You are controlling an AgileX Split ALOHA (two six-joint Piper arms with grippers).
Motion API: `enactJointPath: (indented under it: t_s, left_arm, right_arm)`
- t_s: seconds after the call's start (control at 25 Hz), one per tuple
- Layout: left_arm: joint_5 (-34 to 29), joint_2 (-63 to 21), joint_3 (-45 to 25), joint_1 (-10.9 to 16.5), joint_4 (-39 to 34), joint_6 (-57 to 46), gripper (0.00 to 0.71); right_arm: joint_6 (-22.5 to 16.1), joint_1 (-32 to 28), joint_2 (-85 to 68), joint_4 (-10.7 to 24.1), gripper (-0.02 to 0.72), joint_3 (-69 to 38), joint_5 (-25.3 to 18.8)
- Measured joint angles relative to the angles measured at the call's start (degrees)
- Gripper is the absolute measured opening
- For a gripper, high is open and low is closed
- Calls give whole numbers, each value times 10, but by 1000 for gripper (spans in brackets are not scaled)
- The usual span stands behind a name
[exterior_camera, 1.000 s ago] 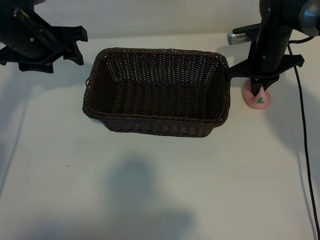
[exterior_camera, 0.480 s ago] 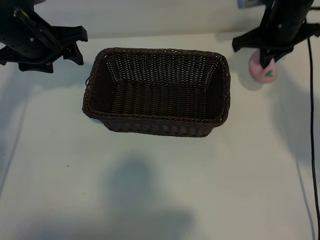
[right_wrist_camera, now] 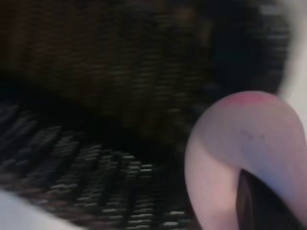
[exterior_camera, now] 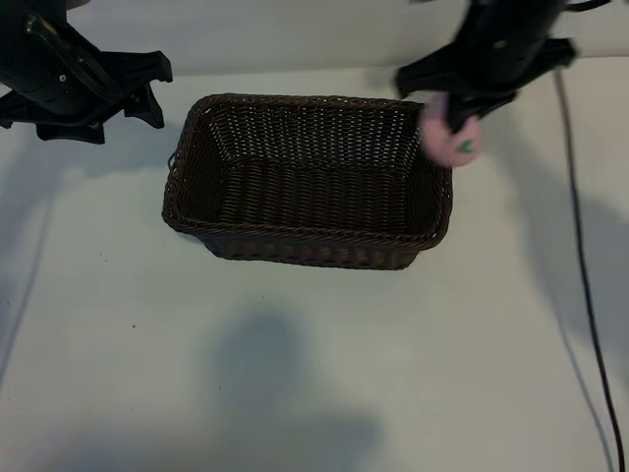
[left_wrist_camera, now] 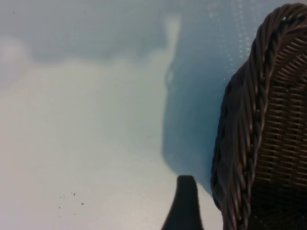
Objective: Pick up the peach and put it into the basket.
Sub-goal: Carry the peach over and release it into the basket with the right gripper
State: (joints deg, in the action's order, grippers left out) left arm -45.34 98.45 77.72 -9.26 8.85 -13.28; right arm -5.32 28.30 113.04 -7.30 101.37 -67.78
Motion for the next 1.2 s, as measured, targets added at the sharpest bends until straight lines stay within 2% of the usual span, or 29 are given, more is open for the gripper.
enactJointPath:
  t_s: [0.24,0.48,0.96,1.12,1.2]
  left_arm:
    - [0,0,0,0,0,0,585]
    - [0,0,0,0,0,0,585]
    - [0,0,0,0,0,-1,585]
    - [0,0,0,0,0,-1,585]
    - [0,0,0,0,0,-1,585]
  right_arm:
    - [-2,68,1,-7,45,0,48]
    - [-4,78,30,-8,45,0,100]
    - [-6,78,99,-12,54,0,120]
    - [-6,78,98,-11,126,0,119]
    - [-6,78,98,-10,212,0,115]
